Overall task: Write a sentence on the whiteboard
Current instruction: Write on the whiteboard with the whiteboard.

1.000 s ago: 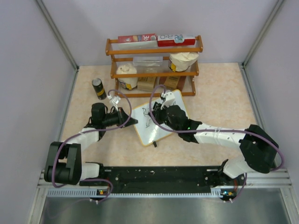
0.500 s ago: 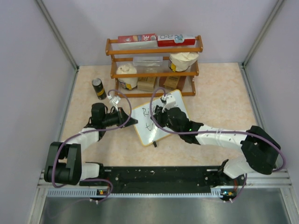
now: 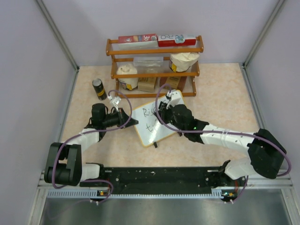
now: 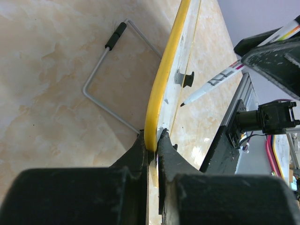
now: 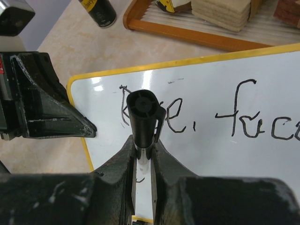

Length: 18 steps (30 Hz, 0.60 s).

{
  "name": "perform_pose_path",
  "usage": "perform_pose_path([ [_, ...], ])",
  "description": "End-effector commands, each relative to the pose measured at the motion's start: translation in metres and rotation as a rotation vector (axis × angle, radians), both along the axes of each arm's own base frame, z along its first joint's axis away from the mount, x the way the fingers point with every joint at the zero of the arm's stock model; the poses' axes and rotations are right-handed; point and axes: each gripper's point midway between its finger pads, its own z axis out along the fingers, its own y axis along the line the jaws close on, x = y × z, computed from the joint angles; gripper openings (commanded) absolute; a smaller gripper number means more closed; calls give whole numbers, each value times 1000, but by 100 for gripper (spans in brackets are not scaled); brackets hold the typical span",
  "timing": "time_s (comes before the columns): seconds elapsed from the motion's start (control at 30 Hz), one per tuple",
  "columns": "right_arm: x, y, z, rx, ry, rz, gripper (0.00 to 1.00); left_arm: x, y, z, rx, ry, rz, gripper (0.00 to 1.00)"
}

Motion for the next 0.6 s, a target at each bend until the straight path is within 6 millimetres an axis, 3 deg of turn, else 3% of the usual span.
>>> perform_pose_path([
  [0.0, 17, 4, 57, 98, -99, -7, 0, 15, 23, -33, 171, -47, 118, 0],
  [0.3, 30, 9, 52, 98, -84, -3, 0, 14, 23, -34, 171, -42, 116, 0],
  [0.57, 30, 11, 23, 58, -26, 10, 0, 15, 23, -34, 171, -42, 116, 0],
])
